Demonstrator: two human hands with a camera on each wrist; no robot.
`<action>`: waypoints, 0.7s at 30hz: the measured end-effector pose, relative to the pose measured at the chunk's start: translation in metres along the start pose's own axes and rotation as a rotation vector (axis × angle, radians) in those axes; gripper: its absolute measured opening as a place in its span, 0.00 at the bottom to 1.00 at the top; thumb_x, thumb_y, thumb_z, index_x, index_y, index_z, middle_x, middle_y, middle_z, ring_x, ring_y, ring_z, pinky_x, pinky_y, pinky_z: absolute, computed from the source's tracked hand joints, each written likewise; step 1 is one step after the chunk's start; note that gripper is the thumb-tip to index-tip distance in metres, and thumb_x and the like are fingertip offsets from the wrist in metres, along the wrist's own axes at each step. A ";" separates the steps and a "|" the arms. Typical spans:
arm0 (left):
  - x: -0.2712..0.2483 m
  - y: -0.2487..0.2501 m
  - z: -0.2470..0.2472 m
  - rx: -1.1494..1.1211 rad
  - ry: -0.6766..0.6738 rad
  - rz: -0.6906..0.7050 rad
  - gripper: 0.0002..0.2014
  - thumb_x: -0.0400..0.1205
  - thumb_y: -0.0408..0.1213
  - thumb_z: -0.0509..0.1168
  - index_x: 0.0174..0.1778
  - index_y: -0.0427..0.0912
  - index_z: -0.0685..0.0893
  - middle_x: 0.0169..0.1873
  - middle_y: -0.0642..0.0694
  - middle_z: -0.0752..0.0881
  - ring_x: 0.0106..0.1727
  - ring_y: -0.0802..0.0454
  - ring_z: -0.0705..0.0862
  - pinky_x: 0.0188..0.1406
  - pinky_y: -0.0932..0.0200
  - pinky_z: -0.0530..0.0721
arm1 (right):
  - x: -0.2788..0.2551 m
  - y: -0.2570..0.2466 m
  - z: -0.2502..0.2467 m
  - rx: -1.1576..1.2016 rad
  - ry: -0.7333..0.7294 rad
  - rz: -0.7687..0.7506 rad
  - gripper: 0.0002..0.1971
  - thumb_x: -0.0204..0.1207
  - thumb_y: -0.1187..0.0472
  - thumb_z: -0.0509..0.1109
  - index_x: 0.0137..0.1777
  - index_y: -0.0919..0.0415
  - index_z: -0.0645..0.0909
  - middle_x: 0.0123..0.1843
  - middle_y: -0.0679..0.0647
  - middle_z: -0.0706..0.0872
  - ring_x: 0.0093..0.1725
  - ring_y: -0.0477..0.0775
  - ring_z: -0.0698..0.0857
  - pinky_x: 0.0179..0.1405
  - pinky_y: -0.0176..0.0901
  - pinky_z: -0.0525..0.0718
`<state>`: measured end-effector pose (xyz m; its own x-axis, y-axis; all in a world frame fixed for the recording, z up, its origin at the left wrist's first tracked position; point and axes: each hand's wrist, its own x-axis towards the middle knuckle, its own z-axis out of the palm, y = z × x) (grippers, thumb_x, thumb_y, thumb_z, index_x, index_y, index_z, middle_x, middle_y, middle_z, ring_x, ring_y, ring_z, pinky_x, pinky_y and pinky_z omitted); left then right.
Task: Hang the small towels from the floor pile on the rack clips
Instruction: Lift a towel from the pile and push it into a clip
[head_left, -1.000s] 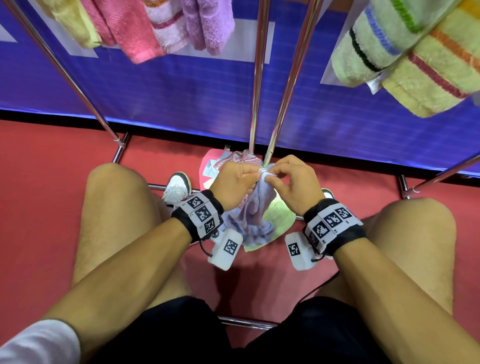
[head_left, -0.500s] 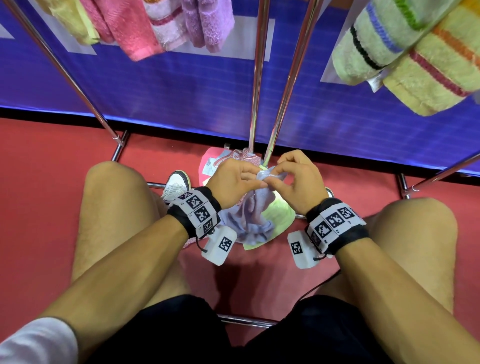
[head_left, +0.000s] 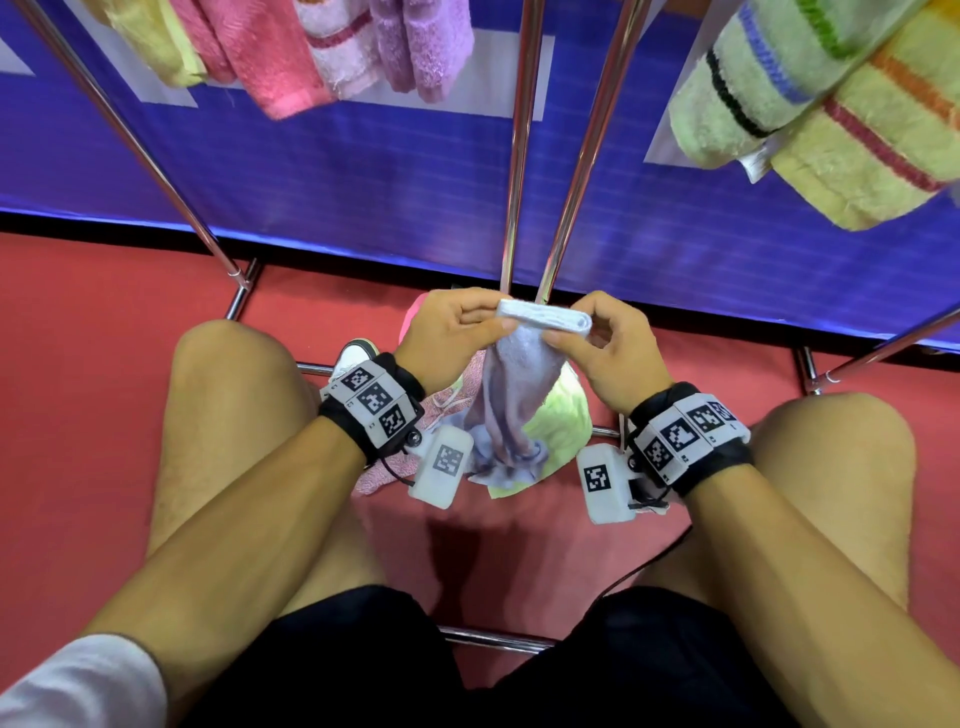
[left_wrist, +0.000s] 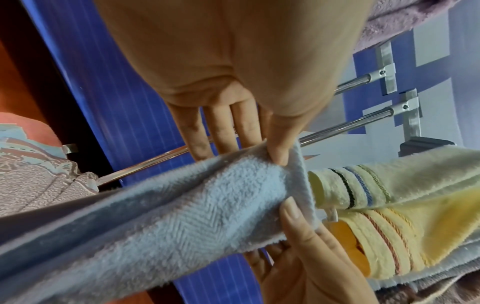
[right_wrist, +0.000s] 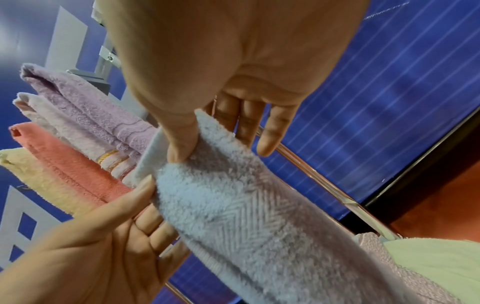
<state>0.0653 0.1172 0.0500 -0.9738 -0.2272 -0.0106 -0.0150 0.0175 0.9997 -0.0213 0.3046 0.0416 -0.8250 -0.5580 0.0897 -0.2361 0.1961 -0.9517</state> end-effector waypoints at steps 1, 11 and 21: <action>0.000 0.000 0.000 -0.001 0.013 0.003 0.13 0.79 0.23 0.69 0.53 0.45 0.87 0.41 0.54 0.92 0.44 0.59 0.89 0.47 0.64 0.84 | 0.000 -0.002 0.001 0.013 0.008 -0.005 0.11 0.72 0.67 0.78 0.39 0.63 0.77 0.36 0.55 0.84 0.37 0.48 0.81 0.40 0.46 0.80; 0.002 0.049 -0.002 0.024 0.064 0.045 0.11 0.82 0.23 0.67 0.51 0.44 0.87 0.38 0.52 0.92 0.44 0.54 0.88 0.54 0.48 0.86 | 0.007 -0.045 -0.007 0.002 0.127 -0.093 0.08 0.75 0.60 0.77 0.41 0.50 0.80 0.33 0.48 0.88 0.34 0.44 0.84 0.37 0.42 0.80; 0.020 0.189 -0.005 0.025 0.063 0.247 0.09 0.83 0.25 0.65 0.47 0.45 0.84 0.36 0.43 0.87 0.45 0.46 0.80 0.41 0.56 0.82 | 0.039 -0.176 -0.042 -0.008 0.206 -0.329 0.12 0.78 0.61 0.72 0.43 0.52 0.69 0.28 0.50 0.76 0.26 0.44 0.71 0.25 0.36 0.68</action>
<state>0.0436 0.1115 0.2390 -0.9326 -0.2730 0.2362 0.2155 0.1039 0.9710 -0.0333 0.2820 0.2251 -0.7901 -0.4187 0.4476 -0.5085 0.0402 -0.8601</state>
